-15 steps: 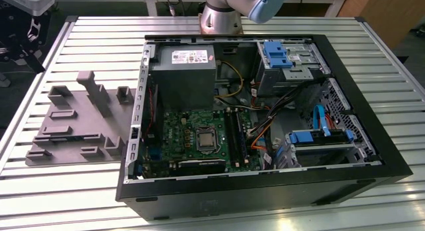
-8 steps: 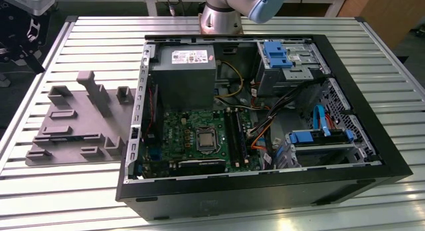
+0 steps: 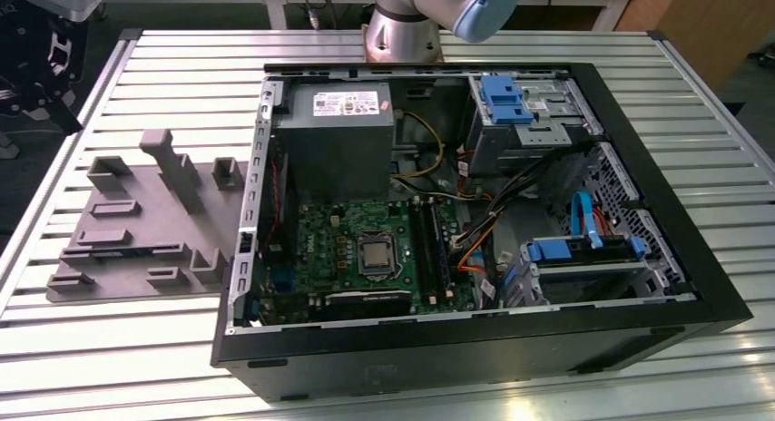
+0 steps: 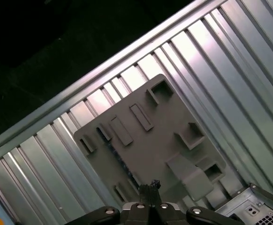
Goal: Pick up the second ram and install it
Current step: 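Pick up the second ram and move it above second insertion slot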
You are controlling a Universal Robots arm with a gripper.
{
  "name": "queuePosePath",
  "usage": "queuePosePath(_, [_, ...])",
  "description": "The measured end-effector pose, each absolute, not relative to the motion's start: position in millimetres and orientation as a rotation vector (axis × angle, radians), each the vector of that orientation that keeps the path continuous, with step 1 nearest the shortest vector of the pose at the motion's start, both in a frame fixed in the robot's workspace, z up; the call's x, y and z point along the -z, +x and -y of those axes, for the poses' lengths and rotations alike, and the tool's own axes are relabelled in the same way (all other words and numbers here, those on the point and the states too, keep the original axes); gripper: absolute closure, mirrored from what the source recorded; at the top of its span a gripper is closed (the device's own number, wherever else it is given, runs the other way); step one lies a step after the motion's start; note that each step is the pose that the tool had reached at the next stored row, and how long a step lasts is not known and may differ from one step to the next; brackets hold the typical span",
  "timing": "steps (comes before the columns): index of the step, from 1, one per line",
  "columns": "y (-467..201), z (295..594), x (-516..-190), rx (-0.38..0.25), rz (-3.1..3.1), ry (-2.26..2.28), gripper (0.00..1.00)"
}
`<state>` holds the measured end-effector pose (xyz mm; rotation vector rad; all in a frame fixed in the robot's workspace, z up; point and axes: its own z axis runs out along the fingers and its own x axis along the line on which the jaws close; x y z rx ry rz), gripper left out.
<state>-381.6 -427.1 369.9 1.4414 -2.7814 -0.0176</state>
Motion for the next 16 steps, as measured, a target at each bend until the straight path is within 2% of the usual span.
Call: queuePosePath(16, [-381.8, 427.1, -368.5, 0.011, 2.576, 1.777, 0.89])
